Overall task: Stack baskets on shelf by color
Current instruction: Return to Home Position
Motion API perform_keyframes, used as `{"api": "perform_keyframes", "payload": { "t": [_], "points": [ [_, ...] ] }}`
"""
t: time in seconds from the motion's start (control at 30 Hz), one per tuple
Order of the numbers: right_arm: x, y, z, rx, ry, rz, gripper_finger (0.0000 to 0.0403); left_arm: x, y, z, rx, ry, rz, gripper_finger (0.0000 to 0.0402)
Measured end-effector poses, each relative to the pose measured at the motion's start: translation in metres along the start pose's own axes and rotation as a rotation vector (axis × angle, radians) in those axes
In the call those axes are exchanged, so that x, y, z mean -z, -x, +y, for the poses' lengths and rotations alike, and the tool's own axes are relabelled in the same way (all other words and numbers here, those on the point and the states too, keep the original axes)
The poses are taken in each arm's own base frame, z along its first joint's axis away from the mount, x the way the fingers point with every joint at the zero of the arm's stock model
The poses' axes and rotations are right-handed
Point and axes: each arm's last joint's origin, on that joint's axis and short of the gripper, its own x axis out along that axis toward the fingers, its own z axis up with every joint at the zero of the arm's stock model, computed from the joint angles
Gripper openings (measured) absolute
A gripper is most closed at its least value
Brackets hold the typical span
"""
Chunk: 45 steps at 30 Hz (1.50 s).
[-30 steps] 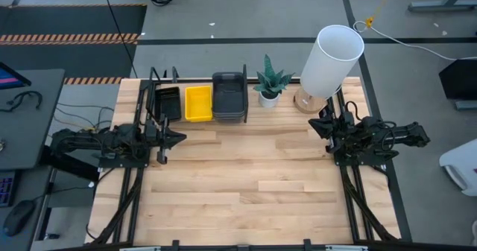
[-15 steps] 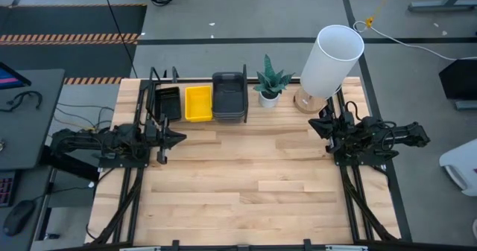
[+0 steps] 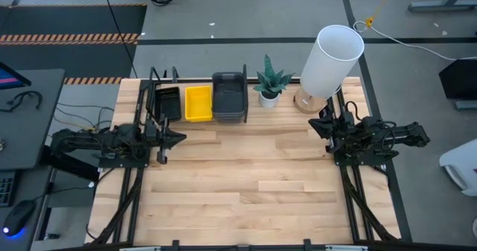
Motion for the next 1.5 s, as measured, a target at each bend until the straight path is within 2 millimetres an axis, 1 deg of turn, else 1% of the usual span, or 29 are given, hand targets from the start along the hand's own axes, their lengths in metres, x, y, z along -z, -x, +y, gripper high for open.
{"api": "perform_keyframes", "payload": {
  "t": [0.1, 0.37, 0.7, 1.0, 1.33, 1.5],
  "points": [
    [0.0000, 0.0000, 0.0000, 0.000, 0.000, 0.000, 0.0027, 0.0000, 0.0000, 0.0000, 0.000, 0.000, 0.000, 0.0024],
    [0.0000, 0.0000, 0.0000, 0.000, 0.000, 0.000, 0.0027, 0.0000, 0.0000, 0.0000, 0.000, 0.000, 0.000, 0.0036],
    [0.0000, 0.0000, 0.0000, -0.001, 0.000, 0.000, 0.0027, 0.0001, 0.0000, 0.0000, 0.000, 0.000, 0.000, 0.0024],
    [0.0000, 0.0000, 0.0000, 0.000, 0.000, 0.000, 0.0027, 0.0002, 0.0000, 0.0000, 0.000, 0.000, 0.001, 0.0036],
    [-0.0001, 0.0000, 0.0000, 0.000, 0.000, 0.000, 0.0027, 0.0001, 0.0000, 0.0000, 0.000, 0.000, 0.000, 0.0024],
    [0.0000, 0.0000, 0.0000, 0.000, 0.000, 0.000, 0.0027, 0.0001, 0.0000, 0.0000, 0.000, 0.000, 0.000, 0.0030]
  ]
}}
